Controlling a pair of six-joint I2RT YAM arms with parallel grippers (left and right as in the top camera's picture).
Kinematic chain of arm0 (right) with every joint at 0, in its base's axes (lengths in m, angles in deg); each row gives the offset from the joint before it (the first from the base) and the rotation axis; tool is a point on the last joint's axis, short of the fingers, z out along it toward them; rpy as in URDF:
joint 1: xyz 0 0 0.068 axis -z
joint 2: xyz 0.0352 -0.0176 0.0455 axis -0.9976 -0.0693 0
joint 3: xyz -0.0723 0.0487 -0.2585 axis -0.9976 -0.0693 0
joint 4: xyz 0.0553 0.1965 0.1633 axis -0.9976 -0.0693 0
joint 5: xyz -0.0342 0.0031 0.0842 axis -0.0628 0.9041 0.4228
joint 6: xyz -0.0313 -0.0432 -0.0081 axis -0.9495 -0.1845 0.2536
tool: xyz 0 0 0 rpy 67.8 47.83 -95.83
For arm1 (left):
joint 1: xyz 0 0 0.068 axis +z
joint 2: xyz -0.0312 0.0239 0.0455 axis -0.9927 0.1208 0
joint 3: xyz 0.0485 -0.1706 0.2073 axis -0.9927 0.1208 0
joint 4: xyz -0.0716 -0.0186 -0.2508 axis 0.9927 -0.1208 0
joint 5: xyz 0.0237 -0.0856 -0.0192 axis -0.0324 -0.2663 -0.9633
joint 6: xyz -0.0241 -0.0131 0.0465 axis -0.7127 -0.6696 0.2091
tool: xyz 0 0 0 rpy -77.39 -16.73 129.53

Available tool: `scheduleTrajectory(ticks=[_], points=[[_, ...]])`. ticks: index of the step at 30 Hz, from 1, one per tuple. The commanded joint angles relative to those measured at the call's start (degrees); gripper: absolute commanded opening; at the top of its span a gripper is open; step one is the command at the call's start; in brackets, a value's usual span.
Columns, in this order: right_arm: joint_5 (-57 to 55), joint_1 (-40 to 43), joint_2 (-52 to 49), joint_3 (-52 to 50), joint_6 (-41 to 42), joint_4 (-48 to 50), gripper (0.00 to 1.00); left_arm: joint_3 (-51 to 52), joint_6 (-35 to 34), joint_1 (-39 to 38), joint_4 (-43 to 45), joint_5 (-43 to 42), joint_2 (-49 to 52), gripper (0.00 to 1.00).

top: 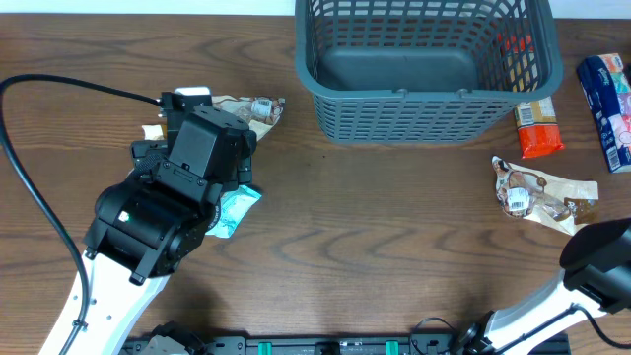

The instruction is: Pack container

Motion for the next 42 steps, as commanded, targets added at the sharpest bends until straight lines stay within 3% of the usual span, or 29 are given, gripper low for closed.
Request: scheduleTrajectory(ticks=[1,13,27,42], points=[[1.16,0.20,-1.95,0.57,0.50,0.00,0.02,-1.09,0.55,0.24,-0.35,0.87,-0.74,0.99],[10.88,-1.92,-5.62,0.57,-0.70,5.01,0.02,-1.09,0.50,0.24,-0.96,0.46,-0.74,0.99],[11.54,-10.36,-5.81,0.57,-4.11,9.40,0.02,-1.09,0.50,0.24,-2.08,0.46,-0.74,0.99],[13.49,-11.23,-5.92,0.57,-6.58,9.60,0.02,-1.09,0.52,0.24,-2.05,0.46,-0.74,0.98]])
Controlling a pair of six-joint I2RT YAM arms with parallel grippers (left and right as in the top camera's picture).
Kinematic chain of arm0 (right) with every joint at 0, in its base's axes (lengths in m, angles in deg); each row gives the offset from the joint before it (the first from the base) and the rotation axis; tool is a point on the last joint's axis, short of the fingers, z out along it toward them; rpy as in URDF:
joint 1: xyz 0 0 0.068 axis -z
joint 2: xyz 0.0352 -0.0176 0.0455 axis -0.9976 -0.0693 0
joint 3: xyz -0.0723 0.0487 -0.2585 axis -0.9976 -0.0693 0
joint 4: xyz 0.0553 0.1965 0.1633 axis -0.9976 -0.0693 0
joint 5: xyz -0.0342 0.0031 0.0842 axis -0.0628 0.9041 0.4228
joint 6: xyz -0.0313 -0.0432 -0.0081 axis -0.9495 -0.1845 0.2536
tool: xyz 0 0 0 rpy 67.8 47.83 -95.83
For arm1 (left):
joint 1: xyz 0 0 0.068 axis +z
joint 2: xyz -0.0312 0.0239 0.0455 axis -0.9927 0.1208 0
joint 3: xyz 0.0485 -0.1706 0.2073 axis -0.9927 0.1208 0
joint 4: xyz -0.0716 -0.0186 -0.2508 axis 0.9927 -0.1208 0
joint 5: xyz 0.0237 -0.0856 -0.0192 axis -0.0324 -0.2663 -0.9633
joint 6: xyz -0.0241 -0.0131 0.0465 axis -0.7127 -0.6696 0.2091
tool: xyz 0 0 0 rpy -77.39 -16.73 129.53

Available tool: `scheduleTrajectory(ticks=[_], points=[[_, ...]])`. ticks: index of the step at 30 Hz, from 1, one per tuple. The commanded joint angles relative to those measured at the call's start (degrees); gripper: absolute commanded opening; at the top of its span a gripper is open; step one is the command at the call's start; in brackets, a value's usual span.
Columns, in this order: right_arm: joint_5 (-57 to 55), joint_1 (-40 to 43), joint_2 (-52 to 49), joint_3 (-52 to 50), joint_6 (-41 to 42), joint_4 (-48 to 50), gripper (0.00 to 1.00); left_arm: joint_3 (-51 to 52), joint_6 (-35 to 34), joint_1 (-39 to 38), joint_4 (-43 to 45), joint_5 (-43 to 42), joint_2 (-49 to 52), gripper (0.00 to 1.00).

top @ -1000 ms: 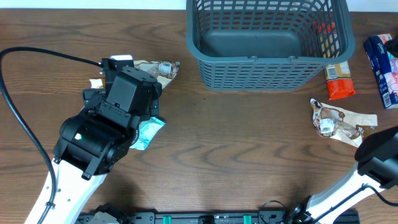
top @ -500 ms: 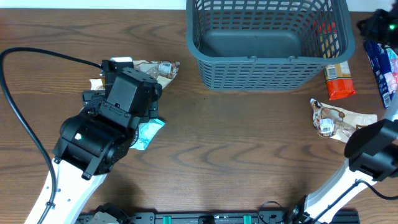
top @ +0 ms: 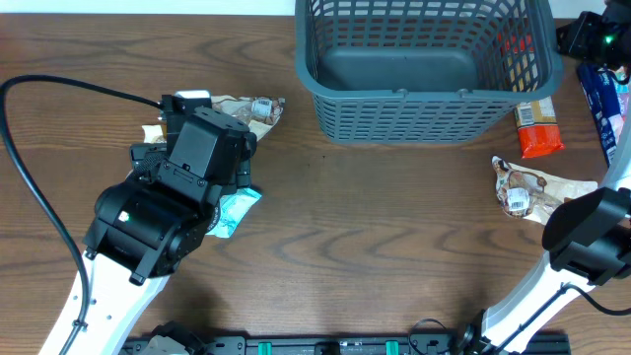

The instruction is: Pack container

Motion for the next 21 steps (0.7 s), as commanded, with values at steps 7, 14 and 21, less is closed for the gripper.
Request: scheduleTrajectory(ticks=[7,14,21], points=[[2.84,-0.55,-0.50,0.57,-2.38,0.20,0.02,-1.09,0.50,0.24,-0.39,0.48,-0.74,0.99],[4.50,-0.72,-0.50,0.57,-2.43,0.28,0.01,-1.09,0.50,0.24,-0.39,0.48,-0.74,0.99],[4.50,-2.08,-0.50,0.57,-2.86,0.39,0.02,-1.09,0.50,0.24,-0.39,0.48,-0.74,0.99]])
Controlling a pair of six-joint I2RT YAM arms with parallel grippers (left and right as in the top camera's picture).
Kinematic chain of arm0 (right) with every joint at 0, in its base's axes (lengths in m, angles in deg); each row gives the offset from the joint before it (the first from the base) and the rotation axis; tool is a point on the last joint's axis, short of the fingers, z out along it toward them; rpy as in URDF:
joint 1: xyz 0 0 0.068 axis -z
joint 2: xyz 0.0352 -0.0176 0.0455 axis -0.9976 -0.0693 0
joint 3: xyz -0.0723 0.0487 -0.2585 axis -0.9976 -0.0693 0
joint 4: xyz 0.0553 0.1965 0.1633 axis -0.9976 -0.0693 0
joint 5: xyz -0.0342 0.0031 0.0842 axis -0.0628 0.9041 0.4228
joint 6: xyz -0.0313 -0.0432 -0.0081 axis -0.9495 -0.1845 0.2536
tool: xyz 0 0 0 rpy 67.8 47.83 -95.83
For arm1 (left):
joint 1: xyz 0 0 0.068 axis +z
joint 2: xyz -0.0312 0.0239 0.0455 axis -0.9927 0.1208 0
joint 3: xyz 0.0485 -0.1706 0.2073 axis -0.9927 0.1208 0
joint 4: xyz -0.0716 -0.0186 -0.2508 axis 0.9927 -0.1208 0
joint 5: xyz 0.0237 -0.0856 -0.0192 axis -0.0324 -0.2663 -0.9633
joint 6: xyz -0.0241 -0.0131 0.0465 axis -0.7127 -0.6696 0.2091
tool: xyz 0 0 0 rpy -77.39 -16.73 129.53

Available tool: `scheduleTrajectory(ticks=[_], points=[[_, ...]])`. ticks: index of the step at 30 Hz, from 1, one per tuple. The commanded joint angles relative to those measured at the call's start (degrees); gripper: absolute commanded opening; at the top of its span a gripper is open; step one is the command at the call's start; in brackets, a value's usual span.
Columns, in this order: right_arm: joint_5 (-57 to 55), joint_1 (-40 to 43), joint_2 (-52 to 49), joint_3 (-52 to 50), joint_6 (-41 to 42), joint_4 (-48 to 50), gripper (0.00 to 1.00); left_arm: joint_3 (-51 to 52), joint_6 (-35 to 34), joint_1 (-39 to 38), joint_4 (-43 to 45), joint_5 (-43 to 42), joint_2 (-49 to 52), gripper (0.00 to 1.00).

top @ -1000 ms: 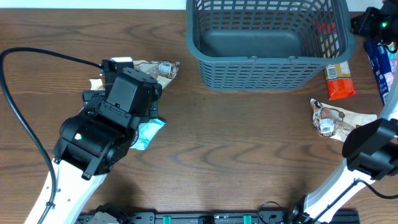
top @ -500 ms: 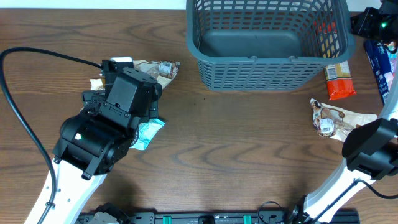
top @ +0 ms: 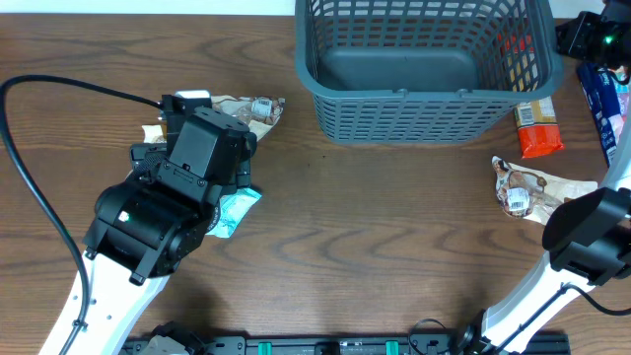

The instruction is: Pack container

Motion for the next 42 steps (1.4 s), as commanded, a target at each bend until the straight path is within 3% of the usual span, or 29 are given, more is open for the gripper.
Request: scheduleTrajectory(ticks=[1,12,13,15,16,17,19,23,32,42], points=[[2.64,-2.16,-0.50,0.57,-1.03,0.13,0.02,-1.09,0.50,0.24,-0.39,0.48,-0.74,0.99],[1.68,-3.72,-0.50,0.57,-1.42,0.33,0.04,-1.09,0.50,0.24,-0.39,0.48,-0.74,0.99],[1.20,-3.69,-0.50,0.57,-1.40,0.33,0.12,-1.09,0.50,0.24,-0.39,0.48,-0.74,0.99],[0.46,-3.58,-0.50,0.57,-1.40,0.24,0.40,-1.09,0.52,0.24,-0.39,0.48,-0.74,0.99],[0.48,-3.56,-0.50,0.57,-1.38,0.24,0.64,-1.09,0.50,0.24,-0.39,0.48,-0.74,0.99],[0.50,-3.48,-0.50,0.57,-1.36,0.24,0.81,-1.09,0.50,0.24,-0.39,0.48,-0.74,0.99],[0.50,-3.32,-0.50,0.59,-1.31,0.28,0.91,-1.09,0.52,0.24,-0.39,0.50,-0.74,0.99],[0.76,-2.97,-0.48,0.59,-0.42,0.33,0.99,-1.09,0.52,0.24,-0.39,0.50,-0.74,0.99],[2.47,-1.16,-0.48,3.41,1.22,-2.93,0.99,-1.09,0.55,0.24,-0.39,0.50,-0.72,0.98],[2.43,2.78,-0.48,28.39,1.70,-19.04,0.99,-1.09,0.59,0.26,-0.35,1.38,-0.09,0.98]])
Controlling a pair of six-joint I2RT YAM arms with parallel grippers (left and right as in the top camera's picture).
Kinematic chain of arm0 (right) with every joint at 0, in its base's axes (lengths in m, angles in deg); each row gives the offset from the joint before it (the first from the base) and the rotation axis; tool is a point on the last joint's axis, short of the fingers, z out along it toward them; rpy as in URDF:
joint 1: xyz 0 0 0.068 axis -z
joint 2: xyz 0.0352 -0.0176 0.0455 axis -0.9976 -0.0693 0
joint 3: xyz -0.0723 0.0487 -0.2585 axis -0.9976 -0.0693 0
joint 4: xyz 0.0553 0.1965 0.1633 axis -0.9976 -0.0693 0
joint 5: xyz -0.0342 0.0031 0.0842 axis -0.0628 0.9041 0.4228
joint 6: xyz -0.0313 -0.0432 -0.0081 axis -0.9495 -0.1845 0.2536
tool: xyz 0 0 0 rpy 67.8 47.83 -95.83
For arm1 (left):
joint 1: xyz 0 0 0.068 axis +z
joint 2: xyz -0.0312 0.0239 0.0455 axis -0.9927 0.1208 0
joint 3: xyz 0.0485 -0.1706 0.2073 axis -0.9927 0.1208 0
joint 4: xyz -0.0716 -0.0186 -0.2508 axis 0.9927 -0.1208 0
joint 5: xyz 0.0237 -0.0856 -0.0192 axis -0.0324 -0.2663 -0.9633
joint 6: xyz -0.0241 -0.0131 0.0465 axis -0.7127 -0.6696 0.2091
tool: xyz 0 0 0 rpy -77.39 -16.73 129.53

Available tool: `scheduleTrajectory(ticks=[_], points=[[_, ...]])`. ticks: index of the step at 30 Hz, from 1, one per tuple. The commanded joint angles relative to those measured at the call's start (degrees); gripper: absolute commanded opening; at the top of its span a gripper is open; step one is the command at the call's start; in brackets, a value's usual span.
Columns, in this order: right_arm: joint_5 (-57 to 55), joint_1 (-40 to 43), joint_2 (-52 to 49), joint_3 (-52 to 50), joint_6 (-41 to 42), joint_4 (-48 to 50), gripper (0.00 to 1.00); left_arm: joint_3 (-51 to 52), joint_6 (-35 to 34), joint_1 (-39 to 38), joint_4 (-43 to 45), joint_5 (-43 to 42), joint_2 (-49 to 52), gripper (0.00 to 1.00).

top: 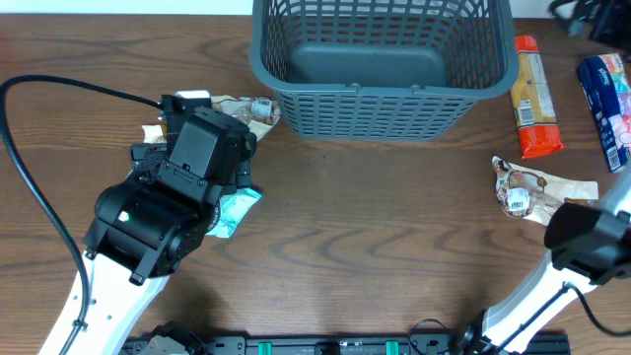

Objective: Pack container
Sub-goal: 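Lower right gripper onto the right crumpled wrapper and grasp it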

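The grey mesh basket (383, 94) stands empty at the back of the table, left of centre. To its right lie an orange and yellow packet (533, 97), a blue packet (605, 108) and a clear snack packet (537, 190). My left arm (187, 163) hangs over a teal packet (235, 211) and beside another clear packet (252, 106); its fingers are hidden under the wrist. Only a dark part of my right gripper (580, 10) shows at the top right corner, so whether its fingers are open or shut is unclear.
My right arm's elbow (592, 247) rises from the lower right, next to the clear snack packet. A black cable (59, 84) runs across the left side of the table. A small white piece (153, 131) lies by the left wrist.
The basket now stands further left and slightly further back, leaving the orange and yellow packet fully uncovered. My right gripper is higher at the top right corner, apart from the basket. The left arm is unchanged.
At first the right gripper was out of view and the basket stood right of centre, half hiding the orange packet. Then the right gripper was at the basket's far right corner, and it stayed there. Now the basket sits further left.
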Motion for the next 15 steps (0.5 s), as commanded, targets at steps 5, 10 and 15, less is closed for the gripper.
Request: scheduleTrajectory(ticks=[5,10,15], points=[[-0.79,3.41,0.15,19.12,2.73,-11.80,0.99,-1.09,0.57,0.26,-0.35,6.03,0.00,0.99],[-10.12,5.70,0.15,23.89,6.60,-22.80,0.99,-1.09,0.59,0.26,-0.37,8.74,0.00,0.99],[-12.96,7.69,1.44,21.33,12.26,-23.80,0.99,-1.09,0.57,1.11,-0.35,14.05,0.00,0.99]])
